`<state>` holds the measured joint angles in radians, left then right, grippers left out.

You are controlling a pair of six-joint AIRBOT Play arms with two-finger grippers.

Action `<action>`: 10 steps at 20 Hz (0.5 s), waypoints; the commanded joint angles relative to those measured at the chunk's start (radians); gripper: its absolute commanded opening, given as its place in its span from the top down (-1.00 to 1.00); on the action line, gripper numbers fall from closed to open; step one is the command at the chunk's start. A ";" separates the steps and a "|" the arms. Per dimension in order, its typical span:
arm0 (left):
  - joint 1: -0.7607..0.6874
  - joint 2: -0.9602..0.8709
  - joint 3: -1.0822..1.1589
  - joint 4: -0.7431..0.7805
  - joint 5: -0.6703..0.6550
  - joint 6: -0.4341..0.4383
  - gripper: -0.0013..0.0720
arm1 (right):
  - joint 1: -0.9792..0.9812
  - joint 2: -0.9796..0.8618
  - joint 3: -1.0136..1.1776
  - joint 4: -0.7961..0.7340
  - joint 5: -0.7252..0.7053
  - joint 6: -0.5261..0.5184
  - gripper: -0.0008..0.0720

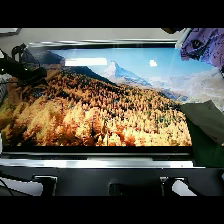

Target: Fold the clothes and pants, and hang the long-sleeved shirts on hangers.

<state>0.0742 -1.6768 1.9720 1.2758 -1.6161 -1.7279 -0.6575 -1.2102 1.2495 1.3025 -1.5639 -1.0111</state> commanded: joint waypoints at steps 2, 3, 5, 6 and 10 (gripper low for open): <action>-0.001 0.001 0.001 0.000 0.000 0.001 0.92 | -0.001 0.027 -0.135 -0.074 0.011 0.013 0.90; -0.001 0.001 0.001 0.000 0.000 0.001 0.92 | -0.001 0.027 -0.148 -0.082 0.012 0.013 0.90; -0.001 0.001 0.001 0.000 0.000 0.001 0.92 | -0.001 0.027 -0.169 -0.093 0.013 0.013 0.90; -0.001 0.001 0.001 0.000 0.000 0.001 0.92 | -0.001 0.027 -0.177 -0.096 0.014 0.013 0.90; -0.001 0.001 0.001 0.000 0.000 0.000 0.92 | -0.001 0.027 -0.212 -0.116 0.019 0.012 0.90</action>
<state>0.0742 -1.6768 1.9720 1.2758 -1.6165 -1.7275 -0.6575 -1.1843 1.0653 1.2079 -1.5486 -1.0004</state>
